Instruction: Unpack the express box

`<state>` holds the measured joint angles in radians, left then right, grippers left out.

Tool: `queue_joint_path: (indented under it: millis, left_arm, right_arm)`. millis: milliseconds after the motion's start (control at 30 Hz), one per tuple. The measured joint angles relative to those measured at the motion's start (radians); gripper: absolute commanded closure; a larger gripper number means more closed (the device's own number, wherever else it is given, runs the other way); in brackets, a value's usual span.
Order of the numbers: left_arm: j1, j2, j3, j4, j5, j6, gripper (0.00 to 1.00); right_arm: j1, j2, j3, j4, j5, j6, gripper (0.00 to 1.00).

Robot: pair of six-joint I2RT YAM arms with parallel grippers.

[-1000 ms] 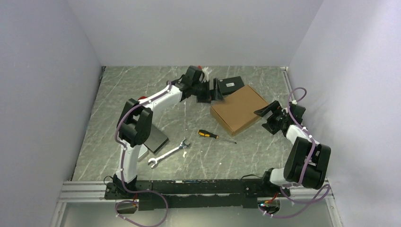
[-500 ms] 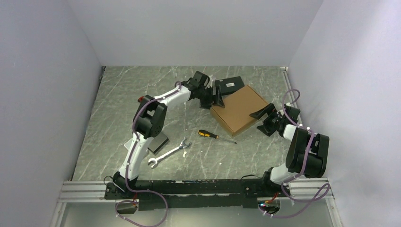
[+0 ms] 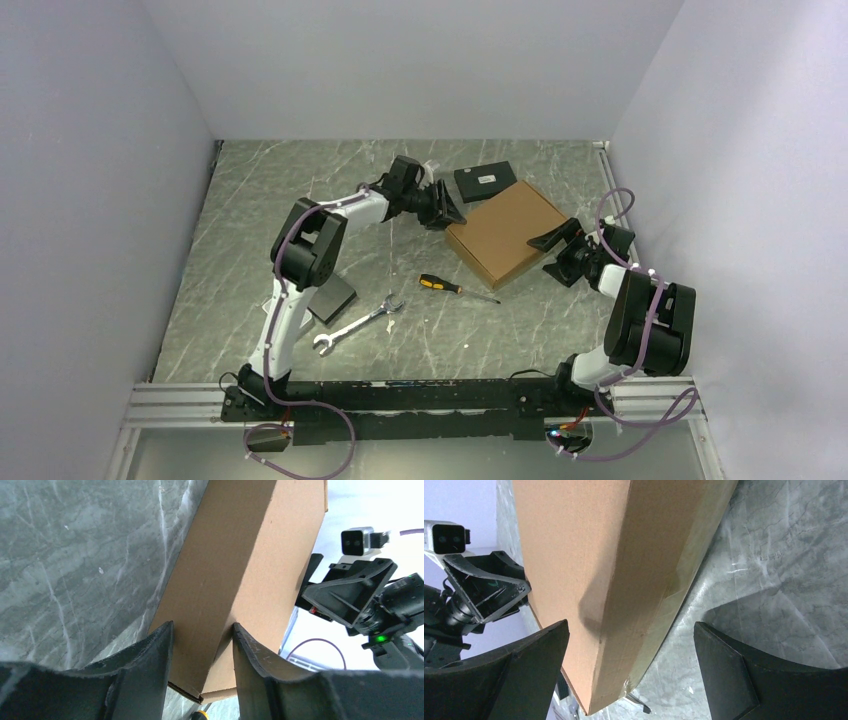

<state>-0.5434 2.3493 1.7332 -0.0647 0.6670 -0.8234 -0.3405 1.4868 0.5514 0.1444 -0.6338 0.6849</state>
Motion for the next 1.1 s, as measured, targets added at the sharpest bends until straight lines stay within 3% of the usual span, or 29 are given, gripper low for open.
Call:
queue_joint_path:
  millis: [133,333,733,900,1100]
  left_arm:
    - [0.016,0.000,-0.032,0.054,0.026,-0.044,0.52]
    - [0.017,0.012,0.008,-0.002,0.030,-0.038,0.55]
    - [0.043,0.016,0.015,-0.013,0.044,-0.028,0.57]
    - [0.053,0.015,0.004,0.019,0.053,-0.037,0.58]
    - [0.057,0.011,-0.047,0.108,0.096,-0.107,0.57]
  right_arm:
    - [0.000,0.000,-0.015,0.032,-0.002,0.006,0.00]
    - [0.005,0.040,-0.035,0.126,-0.044,0.082,0.00]
    - [0.081,0.126,-0.096,0.426,-0.058,0.303,0.00]
    - [0.113,0.043,-0.101,0.399,-0.030,0.307,0.00]
    - [0.147,-0.127,-0.036,0.233,0.006,0.296,0.00]
